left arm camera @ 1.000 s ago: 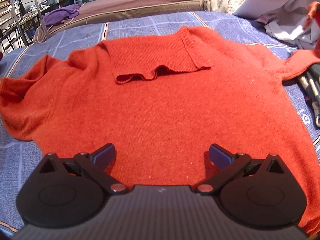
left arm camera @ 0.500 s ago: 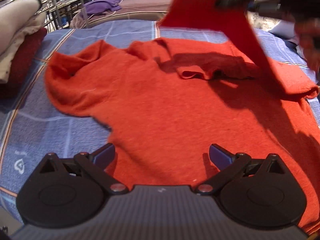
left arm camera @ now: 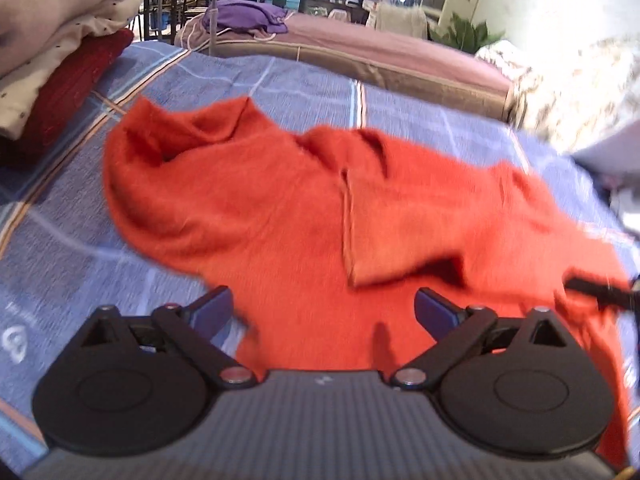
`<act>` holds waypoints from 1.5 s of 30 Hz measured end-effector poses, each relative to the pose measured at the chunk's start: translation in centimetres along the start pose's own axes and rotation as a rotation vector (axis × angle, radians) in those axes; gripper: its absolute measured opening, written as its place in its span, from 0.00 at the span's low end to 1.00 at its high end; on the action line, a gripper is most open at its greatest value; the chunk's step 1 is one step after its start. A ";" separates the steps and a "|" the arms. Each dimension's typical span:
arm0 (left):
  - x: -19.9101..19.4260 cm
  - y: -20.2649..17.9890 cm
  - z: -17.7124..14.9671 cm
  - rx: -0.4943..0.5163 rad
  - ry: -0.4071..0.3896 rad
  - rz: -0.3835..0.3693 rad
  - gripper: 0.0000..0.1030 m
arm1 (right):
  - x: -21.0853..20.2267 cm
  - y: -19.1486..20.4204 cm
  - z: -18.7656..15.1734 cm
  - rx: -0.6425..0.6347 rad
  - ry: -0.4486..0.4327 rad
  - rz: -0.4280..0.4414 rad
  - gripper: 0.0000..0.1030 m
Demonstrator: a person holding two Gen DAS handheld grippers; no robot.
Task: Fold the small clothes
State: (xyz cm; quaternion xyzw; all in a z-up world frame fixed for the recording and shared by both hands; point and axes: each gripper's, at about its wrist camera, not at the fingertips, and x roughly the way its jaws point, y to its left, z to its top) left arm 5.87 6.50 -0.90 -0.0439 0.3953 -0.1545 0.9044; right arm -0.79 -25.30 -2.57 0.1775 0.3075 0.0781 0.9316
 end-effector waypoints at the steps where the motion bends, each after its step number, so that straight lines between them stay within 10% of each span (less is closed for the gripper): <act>1: 0.6 0.3 0.9 -0.021 -0.018 -0.018 0.90 | -0.8 -0.6 -0.3 0.010 -0.006 -0.021 0.81; 4: 3.1 0.5 3.2 -0.034 -0.024 -0.064 0.63 | -1.4 -2.0 -1.3 0.041 -0.006 -0.066 0.81; 11: 7.7 -1.4 4.4 0.082 0.022 -0.065 0.59 | -1.2 -1.8 -2.8 0.077 -0.001 -0.111 0.82; 17: 9.2 -3.9 5.1 0.168 0.043 -0.069 0.33 | -1.3 -2.5 -3.2 0.093 0.004 -0.114 0.81; 19: 9.9 -4.4 5.0 0.186 0.060 -0.035 0.07 | -1.2 -2.6 -3.3 0.105 0.003 -0.110 0.81; 25: 7.4 -3.0 6.6 0.192 -0.005 -0.035 0.03 | -2.0 -3.5 -3.5 0.116 -0.018 -0.150 0.82; 29: 6.7 -1.6 8.2 0.270 -0.048 0.115 0.03 | -2.4 -4.0 -3.3 0.060 -0.018 -0.229 0.84; 40: 8.2 -0.4 8.0 0.255 0.031 0.116 0.03 | 1.4 -4.2 -3.1 -0.115 -0.001 -0.445 0.82; 44: 8.0 -0.2 8.0 0.244 0.029 0.115 0.03 | 2.9 -4.9 -2.6 -0.159 0.034 -0.548 0.18; 45: 8.1 -0.1 7.9 0.245 0.031 0.115 0.03 | 2.8 -5.3 -2.6 -0.163 0.045 -0.570 0.18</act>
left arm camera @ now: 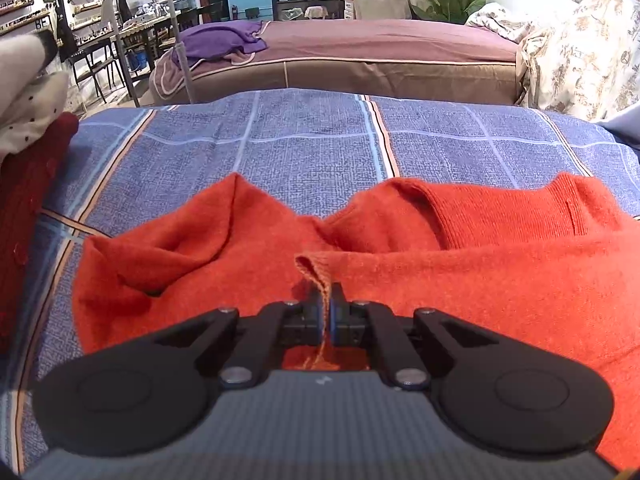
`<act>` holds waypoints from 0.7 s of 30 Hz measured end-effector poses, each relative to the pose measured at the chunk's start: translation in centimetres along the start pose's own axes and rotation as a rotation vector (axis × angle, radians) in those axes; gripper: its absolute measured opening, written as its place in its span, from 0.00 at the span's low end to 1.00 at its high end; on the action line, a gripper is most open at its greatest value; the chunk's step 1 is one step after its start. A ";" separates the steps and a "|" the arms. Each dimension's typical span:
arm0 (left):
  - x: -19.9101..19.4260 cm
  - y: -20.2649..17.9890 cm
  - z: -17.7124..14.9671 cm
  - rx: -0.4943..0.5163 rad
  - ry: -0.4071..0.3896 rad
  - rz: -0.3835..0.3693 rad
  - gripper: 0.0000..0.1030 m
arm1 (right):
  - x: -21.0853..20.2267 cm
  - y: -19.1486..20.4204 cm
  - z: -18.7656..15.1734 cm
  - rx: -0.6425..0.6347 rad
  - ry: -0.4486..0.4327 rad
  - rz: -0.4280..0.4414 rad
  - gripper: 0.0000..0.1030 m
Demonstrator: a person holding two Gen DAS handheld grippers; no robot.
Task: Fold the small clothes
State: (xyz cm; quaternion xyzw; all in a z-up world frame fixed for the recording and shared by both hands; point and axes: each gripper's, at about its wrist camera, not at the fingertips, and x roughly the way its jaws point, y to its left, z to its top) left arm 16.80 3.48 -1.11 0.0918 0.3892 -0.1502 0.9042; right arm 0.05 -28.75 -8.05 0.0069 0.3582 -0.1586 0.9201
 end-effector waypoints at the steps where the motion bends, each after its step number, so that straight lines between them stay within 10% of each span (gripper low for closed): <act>1: 0.1 0.0 -0.1 0.006 0.003 -0.001 0.03 | -0.1 -0.7 -0.1 0.019 0.008 -0.018 0.18; 5: 1.0 0.0 -0.3 0.010 0.019 0.007 0.03 | -0.2 -1.9 -0.7 0.034 0.017 -0.042 0.20; 9: 0.8 -0.5 -0.5 0.059 0.024 0.029 0.17 | -0.5 -1.8 -0.8 0.010 0.009 -0.100 0.68; 12: -0.5 0.0 -0.6 0.064 0.013 0.098 0.62 | -2.2 -2.2 -0.7 0.041 0.014 -0.070 0.69; 17: -3.8 0.5 -1.5 -0.074 -0.046 0.092 0.60 | -6.3 -1.4 0.2 0.017 -0.108 0.012 0.68; 21: -4.9 -3.3 -3.0 -0.016 -0.040 -0.053 0.54 | -5.6 0.2 2.3 -0.011 -0.197 0.201 0.60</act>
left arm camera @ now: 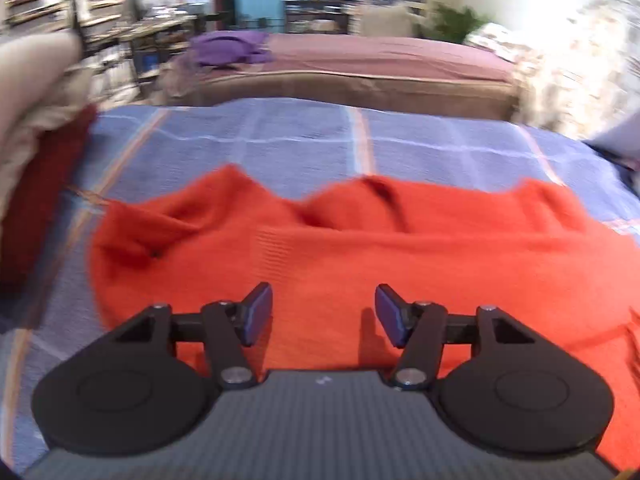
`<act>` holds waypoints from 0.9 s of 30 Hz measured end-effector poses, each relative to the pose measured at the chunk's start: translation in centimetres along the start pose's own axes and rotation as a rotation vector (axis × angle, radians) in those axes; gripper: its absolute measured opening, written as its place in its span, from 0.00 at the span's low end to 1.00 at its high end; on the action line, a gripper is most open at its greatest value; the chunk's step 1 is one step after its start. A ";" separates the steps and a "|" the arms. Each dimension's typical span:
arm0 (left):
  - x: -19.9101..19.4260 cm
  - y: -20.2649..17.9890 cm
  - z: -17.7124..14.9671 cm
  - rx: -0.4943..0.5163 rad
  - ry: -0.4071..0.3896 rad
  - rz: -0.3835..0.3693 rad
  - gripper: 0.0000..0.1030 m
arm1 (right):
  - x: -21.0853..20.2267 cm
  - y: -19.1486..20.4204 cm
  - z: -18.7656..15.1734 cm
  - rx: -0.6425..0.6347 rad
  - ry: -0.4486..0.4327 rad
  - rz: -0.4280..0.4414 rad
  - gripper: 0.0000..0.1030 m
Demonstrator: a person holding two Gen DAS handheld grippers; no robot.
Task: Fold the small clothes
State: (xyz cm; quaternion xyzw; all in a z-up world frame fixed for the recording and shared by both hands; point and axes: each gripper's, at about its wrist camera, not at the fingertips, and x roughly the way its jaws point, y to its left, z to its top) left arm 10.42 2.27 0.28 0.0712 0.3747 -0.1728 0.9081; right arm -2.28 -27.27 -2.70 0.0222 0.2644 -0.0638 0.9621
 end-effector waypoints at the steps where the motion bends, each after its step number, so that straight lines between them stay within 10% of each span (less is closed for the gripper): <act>1: 0.3 -1.0 -0.5 0.029 0.013 -0.016 0.53 | 1.2 0.3 0.3 -0.011 0.006 0.027 0.59; 8: 2.8 -0.7 -3.1 0.030 0.045 0.055 0.59 | 6.4 0.7 -2.3 0.000 0.189 -0.074 0.58; 15: 1.7 0.0 -2.3 0.054 0.057 0.043 0.66 | 4.8 0.2 -3.6 -0.012 0.132 -0.082 0.62; 20: -2.8 4.7 -2.5 -0.054 -0.121 0.181 0.84 | 1.7 0.5 -2.5 0.084 0.056 0.000 1.00; 22: -3.3 7.7 -2.1 -0.106 -0.141 0.282 0.84 | 0.8 1.3 -2.5 0.068 0.057 0.058 1.00; 27: -2.1 9.9 2.6 0.145 -0.177 0.347 0.84 | 0.2 3.3 -2.8 0.067 0.068 0.141 1.00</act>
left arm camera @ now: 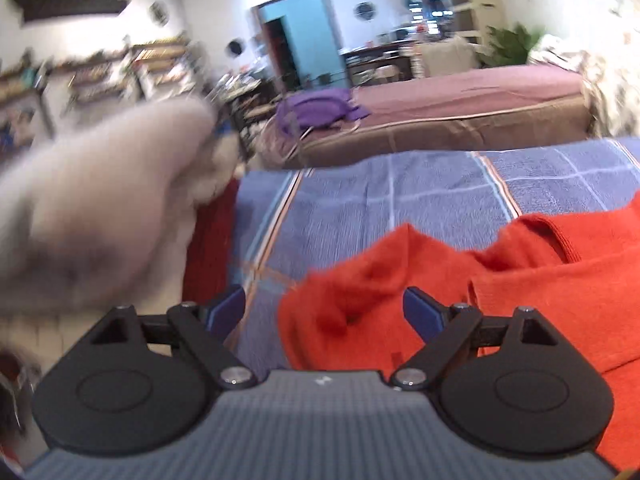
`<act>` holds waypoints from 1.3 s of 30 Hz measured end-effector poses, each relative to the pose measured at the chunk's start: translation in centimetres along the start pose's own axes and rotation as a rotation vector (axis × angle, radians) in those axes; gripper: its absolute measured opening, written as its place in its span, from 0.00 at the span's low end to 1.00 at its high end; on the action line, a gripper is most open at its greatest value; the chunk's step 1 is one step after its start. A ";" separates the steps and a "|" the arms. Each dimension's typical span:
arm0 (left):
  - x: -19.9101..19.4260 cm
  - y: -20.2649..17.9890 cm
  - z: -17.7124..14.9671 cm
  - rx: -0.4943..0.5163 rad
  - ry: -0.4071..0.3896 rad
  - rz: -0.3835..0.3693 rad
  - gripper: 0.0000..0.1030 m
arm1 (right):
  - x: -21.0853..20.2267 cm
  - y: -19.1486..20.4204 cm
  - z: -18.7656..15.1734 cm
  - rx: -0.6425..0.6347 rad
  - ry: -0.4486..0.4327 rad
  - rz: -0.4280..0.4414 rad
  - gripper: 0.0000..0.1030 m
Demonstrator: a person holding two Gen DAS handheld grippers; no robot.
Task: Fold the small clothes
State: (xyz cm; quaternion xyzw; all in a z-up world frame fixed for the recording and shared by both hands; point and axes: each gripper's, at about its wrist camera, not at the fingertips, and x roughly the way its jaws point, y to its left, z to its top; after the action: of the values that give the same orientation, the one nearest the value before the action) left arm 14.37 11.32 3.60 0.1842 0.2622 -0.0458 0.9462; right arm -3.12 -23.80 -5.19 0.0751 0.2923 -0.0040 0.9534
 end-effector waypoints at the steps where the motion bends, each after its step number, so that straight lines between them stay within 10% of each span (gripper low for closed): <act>1: 1.0 -0.2 1.2 0.048 -0.003 -0.001 0.85 | 0.2 0.3 -0.1 -0.004 0.009 0.003 1.00; 11: 14.7 -4.8 5.1 0.227 0.271 -0.161 0.94 | -0.1 0.3 -0.9 0.083 0.096 0.018 1.00; 14: 15.7 -6.4 3.5 0.277 0.315 -0.269 0.55 | -0.7 -0.4 -1.4 0.113 0.116 -0.003 1.00; 16: 15.6 -5.9 3.6 0.187 0.341 -0.296 0.10 | -1.0 -1.0 -1.7 0.128 0.118 -0.026 1.00; 18: 15.2 -5.2 4.0 0.176 0.348 -0.236 0.07 | -1.0 -1.4 -2.0 0.147 0.126 -0.035 1.00; 28: 2.8 8.3 11.7 -0.275 -0.069 0.191 0.07 | -0.8 -1.5 -2.3 0.167 0.126 0.013 1.00; 33: -3.9 11.1 12.4 -0.390 -0.158 0.166 0.08 | -0.8 -1.5 -2.3 0.175 0.123 0.031 1.00; 39: -8.0 2.1 8.9 -0.230 -0.188 0.016 0.11 | -0.9 -1.0 -2.3 0.159 0.116 0.056 1.00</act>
State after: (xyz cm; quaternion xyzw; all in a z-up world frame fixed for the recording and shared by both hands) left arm 12.16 9.86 15.44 0.0714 0.1744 -0.0248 0.9818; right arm -5.23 -24.51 -6.73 0.1590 0.3437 0.0040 0.9255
